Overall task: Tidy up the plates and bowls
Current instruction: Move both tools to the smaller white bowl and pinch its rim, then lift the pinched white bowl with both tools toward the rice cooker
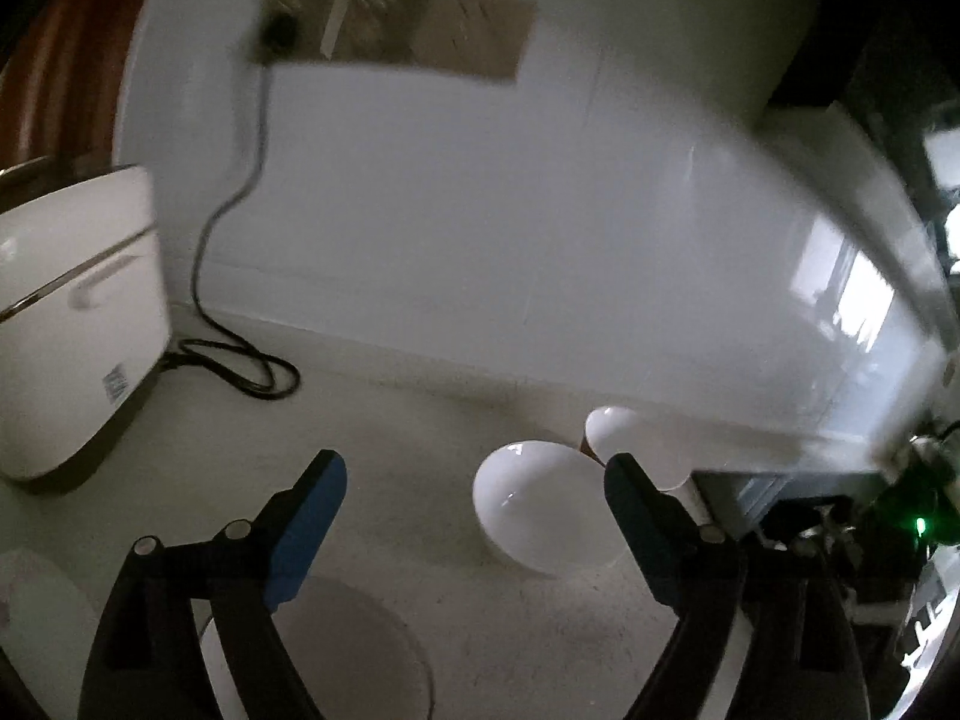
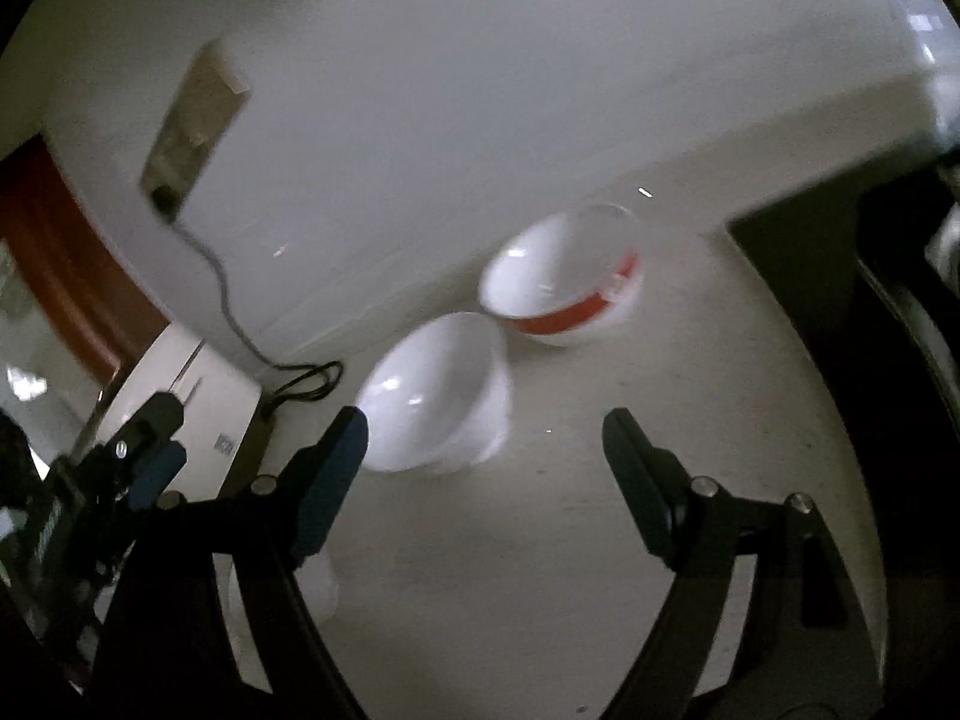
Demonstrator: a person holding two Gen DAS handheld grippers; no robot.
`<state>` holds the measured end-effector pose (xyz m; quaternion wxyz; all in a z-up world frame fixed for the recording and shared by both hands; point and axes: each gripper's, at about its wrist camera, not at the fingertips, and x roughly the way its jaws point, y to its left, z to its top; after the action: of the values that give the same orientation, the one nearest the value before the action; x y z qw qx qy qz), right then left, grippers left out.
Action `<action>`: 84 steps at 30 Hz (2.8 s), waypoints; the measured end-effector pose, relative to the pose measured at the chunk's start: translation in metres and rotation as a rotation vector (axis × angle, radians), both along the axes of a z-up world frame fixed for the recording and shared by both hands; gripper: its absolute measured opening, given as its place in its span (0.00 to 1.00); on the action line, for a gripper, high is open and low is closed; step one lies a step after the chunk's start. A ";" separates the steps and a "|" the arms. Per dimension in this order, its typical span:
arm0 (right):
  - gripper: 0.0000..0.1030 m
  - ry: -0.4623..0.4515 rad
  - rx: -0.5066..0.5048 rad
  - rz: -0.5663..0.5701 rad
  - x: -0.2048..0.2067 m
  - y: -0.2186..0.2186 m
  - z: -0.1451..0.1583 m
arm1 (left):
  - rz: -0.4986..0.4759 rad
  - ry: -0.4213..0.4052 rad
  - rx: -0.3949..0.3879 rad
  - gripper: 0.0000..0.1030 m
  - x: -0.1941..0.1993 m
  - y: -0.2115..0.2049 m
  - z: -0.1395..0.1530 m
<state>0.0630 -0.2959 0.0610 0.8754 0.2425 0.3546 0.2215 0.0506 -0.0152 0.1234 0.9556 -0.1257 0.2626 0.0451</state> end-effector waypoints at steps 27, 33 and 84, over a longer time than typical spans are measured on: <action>0.42 0.263 -0.067 -0.012 0.046 0.077 -0.030 | -0.126 -0.006 -0.071 0.86 0.023 0.001 -0.017; 0.18 0.272 -0.055 -0.029 0.043 0.061 -0.029 | -0.162 0.091 -0.132 0.86 0.036 0.003 -0.033; 0.15 0.193 -0.253 -0.012 -0.007 0.005 -0.018 | -0.321 0.282 0.033 0.15 0.035 -0.077 -0.099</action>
<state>0.0557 -0.2905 0.0430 0.8622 0.1526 0.4607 0.1453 0.0851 -0.0923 0.0244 0.9062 -0.0592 0.4097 -0.0865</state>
